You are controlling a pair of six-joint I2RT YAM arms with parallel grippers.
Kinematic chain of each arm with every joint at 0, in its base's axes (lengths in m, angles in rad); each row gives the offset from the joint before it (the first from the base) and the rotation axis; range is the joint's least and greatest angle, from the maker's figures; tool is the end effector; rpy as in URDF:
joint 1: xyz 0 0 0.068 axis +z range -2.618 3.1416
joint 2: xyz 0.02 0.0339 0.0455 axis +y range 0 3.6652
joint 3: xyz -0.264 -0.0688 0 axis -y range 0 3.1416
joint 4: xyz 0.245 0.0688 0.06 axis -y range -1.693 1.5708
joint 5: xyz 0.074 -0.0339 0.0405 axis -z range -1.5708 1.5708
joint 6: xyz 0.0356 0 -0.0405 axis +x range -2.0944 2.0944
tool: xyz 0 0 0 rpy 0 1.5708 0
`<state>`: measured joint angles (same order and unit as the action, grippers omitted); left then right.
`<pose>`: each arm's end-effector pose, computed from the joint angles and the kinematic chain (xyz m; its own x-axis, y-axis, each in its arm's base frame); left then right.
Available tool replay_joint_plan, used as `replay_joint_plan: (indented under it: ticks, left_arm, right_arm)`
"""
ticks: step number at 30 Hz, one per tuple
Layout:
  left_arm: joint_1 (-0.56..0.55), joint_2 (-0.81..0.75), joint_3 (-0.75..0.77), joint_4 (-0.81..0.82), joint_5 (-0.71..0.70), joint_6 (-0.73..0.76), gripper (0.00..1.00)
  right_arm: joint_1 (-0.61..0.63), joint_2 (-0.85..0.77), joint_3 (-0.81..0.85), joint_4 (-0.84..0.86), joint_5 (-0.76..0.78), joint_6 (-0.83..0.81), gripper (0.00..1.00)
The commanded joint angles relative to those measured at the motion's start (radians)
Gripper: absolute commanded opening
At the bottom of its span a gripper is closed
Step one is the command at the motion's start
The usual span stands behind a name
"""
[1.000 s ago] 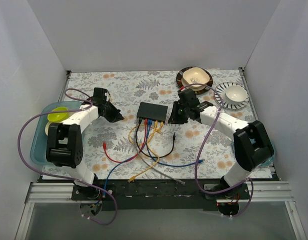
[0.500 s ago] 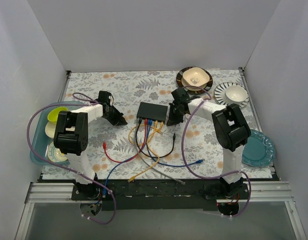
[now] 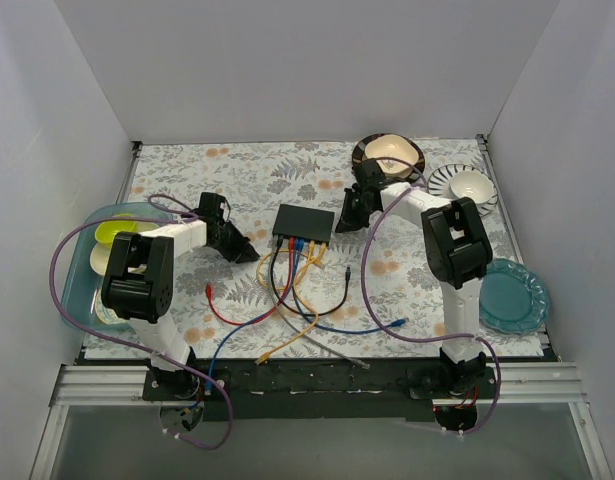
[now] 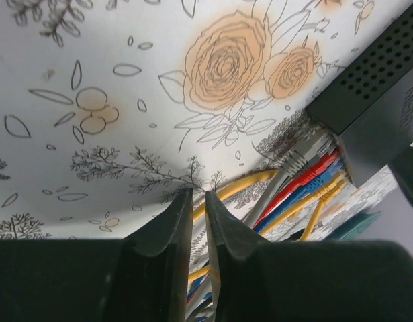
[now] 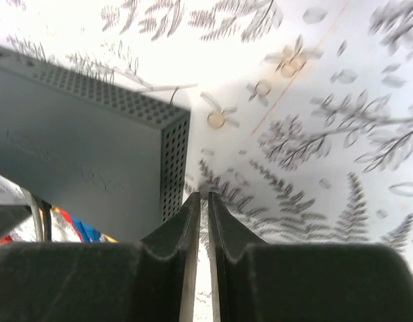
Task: Pull the plug from the switch port
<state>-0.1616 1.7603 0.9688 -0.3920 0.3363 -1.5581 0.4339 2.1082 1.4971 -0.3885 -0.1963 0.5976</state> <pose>0.3191 -0.0639 0.1410 -0.2865 -0.9097 0.3007 -0.9103 0.1605 -0.3815 0.4046 0.1951 0.1572 -0.9169 0.1834 -0.3546 0.0095 0.8980 0.4398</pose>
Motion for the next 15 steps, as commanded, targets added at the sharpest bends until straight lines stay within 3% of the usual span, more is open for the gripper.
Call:
replay_joint_plan:
  ticks: [1,5,8,15]
  left_arm:
    - [-0.007,-0.067,-0.015,-0.013,-0.043,0.026,0.15]
    - [-0.006,-0.041,-0.012,-0.005,-0.056,0.024,0.15]
    - [-0.009,0.002,-0.010,0.015,-0.039,-0.006,0.16]
    - [-0.047,-0.068,-0.085,0.038,-0.026,-0.049,0.16]
  right_arm:
    - [-0.007,-0.008,0.025,-0.039,0.041,-0.045,0.18]
    - [0.011,-0.109,-0.116,-0.010,0.070,-0.035,0.18]
    - [0.012,-0.099,-0.115,-0.022,0.072,-0.036,0.18]
    - [0.011,0.084,0.178,-0.135,0.014,-0.050,0.19]
